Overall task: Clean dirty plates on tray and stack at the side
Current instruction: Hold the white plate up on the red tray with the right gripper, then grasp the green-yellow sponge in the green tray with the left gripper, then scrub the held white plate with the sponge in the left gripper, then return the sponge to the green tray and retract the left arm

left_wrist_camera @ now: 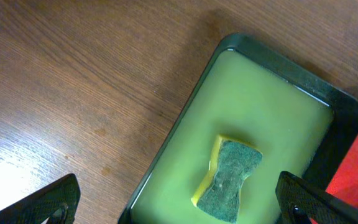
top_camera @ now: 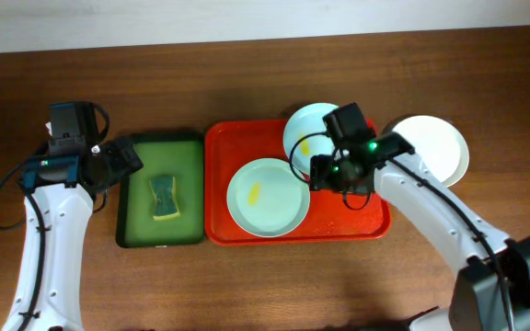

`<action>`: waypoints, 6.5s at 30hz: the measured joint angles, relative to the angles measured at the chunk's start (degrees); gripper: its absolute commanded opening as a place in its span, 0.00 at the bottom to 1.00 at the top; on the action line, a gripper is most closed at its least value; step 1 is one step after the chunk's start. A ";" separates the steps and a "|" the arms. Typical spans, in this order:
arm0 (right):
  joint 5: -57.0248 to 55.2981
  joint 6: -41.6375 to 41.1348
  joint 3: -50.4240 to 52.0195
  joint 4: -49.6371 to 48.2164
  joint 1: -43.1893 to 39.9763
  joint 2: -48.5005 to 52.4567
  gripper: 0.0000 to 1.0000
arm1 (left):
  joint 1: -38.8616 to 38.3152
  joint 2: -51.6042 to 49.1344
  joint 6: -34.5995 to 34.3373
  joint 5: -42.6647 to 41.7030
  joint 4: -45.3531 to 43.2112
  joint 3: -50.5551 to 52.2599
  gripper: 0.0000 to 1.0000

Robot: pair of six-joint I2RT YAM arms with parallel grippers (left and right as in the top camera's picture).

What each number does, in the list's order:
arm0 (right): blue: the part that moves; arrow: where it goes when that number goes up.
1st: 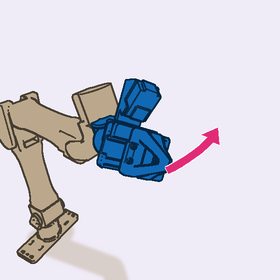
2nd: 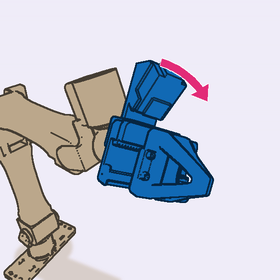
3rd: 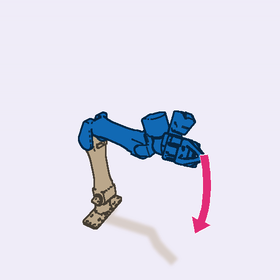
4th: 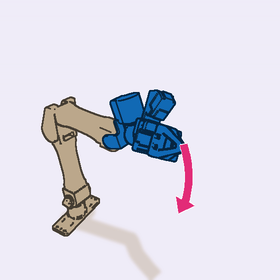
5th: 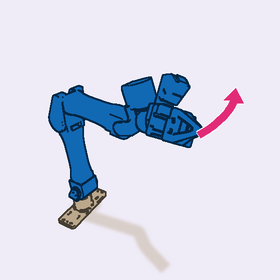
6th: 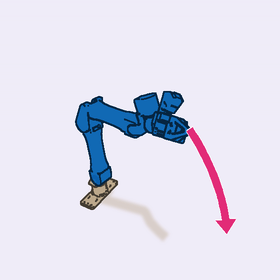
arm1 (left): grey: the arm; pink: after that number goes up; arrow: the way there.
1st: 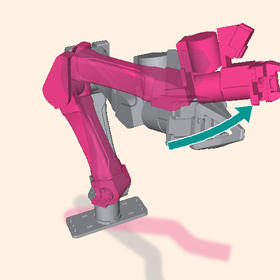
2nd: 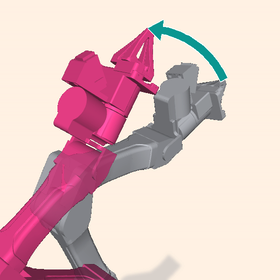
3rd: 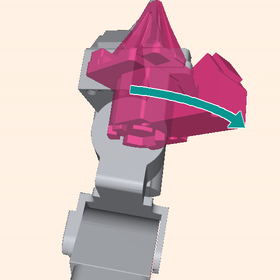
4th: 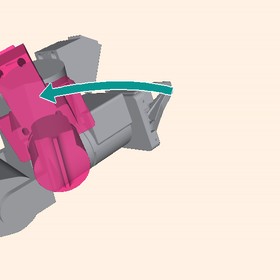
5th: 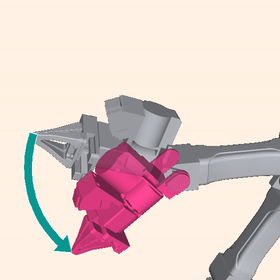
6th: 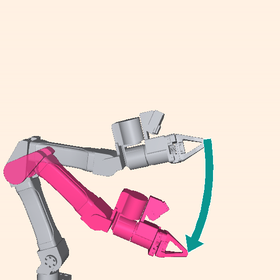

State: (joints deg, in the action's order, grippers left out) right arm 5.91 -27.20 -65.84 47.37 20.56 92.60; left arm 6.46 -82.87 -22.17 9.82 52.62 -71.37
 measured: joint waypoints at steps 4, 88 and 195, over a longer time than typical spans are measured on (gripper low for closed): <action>4.98 1.27 7.08 -11.47 0.00 0.02 0.60 | 0.00 0.00 0.00 0.00 0.02 0.00 0.99; 2.95 -2.21 10.88 -21.00 5.75 8.09 0.47 | -9.84 -9.60 12.63 -8.52 -3.61 -0.22 0.00; 7.30 -7.74 10.40 -19.34 5.79 8.39 0.04 | -30.38 -17.66 13.11 -23.17 -7.96 -1.18 0.00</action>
State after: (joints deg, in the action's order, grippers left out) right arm 13.21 -34.94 -55.44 28.03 26.35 100.99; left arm -23.92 -100.53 -9.06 -13.34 44.66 -72.55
